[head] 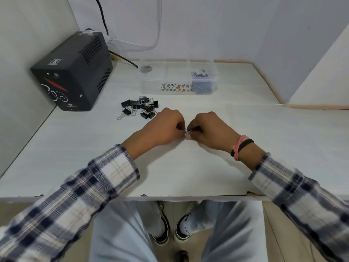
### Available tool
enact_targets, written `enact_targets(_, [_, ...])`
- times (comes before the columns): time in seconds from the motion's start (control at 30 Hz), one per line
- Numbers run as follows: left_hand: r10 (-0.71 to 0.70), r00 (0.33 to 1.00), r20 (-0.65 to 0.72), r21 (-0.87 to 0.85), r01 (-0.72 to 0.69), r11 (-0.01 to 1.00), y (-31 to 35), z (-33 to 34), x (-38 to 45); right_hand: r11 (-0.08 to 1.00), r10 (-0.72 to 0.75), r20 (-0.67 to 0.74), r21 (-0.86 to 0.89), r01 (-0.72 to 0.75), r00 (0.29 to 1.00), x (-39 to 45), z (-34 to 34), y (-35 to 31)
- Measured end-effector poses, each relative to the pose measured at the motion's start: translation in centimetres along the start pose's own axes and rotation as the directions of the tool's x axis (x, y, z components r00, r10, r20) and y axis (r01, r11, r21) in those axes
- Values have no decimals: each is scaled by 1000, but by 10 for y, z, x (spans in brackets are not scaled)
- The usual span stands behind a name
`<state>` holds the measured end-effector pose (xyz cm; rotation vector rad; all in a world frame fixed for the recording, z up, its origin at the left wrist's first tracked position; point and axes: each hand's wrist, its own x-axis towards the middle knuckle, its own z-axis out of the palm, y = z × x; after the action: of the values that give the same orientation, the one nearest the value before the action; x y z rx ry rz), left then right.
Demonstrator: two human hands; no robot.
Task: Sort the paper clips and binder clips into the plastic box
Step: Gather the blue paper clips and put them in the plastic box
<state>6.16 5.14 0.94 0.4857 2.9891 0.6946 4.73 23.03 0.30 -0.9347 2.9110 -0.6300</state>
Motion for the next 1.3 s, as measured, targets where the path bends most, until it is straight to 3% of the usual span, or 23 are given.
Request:
enact_targets(0.23, [-6,1000,15,-5,6,1000,-2,-6,-7,998,40,-3,-49,-40,999,3,2,-6])
enact_targets(0.53, [-55,997,46,-6,55,998,-4,-4,-12,976,206,-16,71,-205,978,8,6,-11])
enact_targets(0.93, [60,998,31,118,-63,991,-7,0,-12,997,60,-34,40,-58,998,1,4,-4])
enact_targets(1.13, [58,998,38,84,-61,995,-10,-2,-11,979,129,-33,165,-121,991,4,0,-4])
enact_targets(1.3, [41,998,38,88,-44,995,-10,-3,-13,967,121,92,215,-138,988,12,-11,-4])
